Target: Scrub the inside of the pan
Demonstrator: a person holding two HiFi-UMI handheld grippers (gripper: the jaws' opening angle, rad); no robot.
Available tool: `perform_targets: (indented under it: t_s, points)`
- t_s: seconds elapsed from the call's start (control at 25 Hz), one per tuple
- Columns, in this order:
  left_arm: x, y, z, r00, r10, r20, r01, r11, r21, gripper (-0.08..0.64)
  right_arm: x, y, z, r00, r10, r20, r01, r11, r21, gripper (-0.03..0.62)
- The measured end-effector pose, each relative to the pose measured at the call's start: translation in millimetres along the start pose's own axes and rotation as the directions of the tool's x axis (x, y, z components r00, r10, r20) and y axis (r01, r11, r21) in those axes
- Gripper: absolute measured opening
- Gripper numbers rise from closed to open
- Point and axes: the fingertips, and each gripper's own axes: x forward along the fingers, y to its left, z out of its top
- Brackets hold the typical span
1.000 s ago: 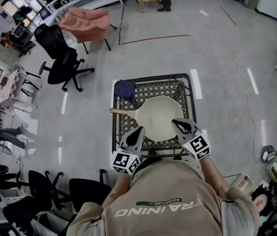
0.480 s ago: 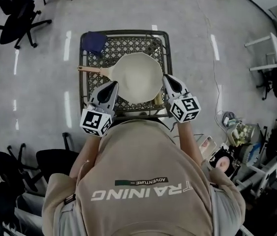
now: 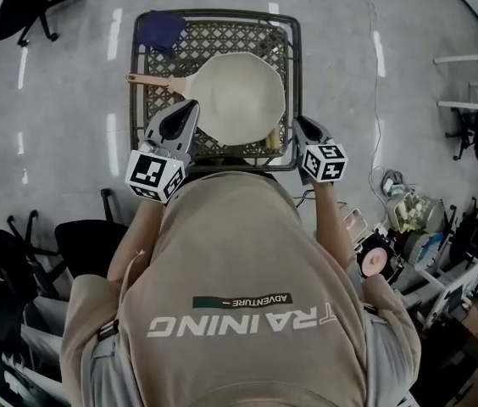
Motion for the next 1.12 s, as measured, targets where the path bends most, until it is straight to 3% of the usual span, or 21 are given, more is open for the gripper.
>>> perform_targets:
  t_s: [0.08, 0.24, 0.48, 0.68, 0.8, 1.12]
  points:
    - [-2, -5, 1, 1.0, 0.022, -0.011, -0.022, 1.0, 0.008, 0.018, 13, -8, -37, 0.996, 0.021, -0.089, -0.017, 0.999, 0.038, 0.161]
    - [-9, -9, -6, 0.996, 0.087, -0.037, -0.087, 0.996, -0.011, 0.018, 34, -20, -105, 0.97, 0.06, -0.235, -0.04, 0.995, 0.089, 0.161]
    - [-28, -7, -7, 0.978, 0.198, -0.059, -0.198, 0.98, 0.005, 0.018, 64, -7, -162, 0.906, 0.145, -0.397, -0.142, 0.989, 0.037, 0.161]
    - [-42, -9, -13, 0.959, 0.273, -0.08, -0.277, 0.96, -0.045, 0.018, 80, -16, -182, 0.882, 0.151, -0.446, -0.137, 0.989, 0.063, 0.161]
    - [-48, -8, -9, 0.949, 0.305, -0.083, -0.309, 0.95, -0.037, 0.018, 89, -15, -182, 0.874, 0.163, -0.458, -0.139, 0.987, 0.085, 0.172]
    - [-54, 2, -5, 0.932, 0.356, -0.063, -0.359, 0.932, -0.041, 0.018, 99, -8, -186, 0.842, 0.222, -0.492, -0.186, 0.975, 0.123, 0.115]
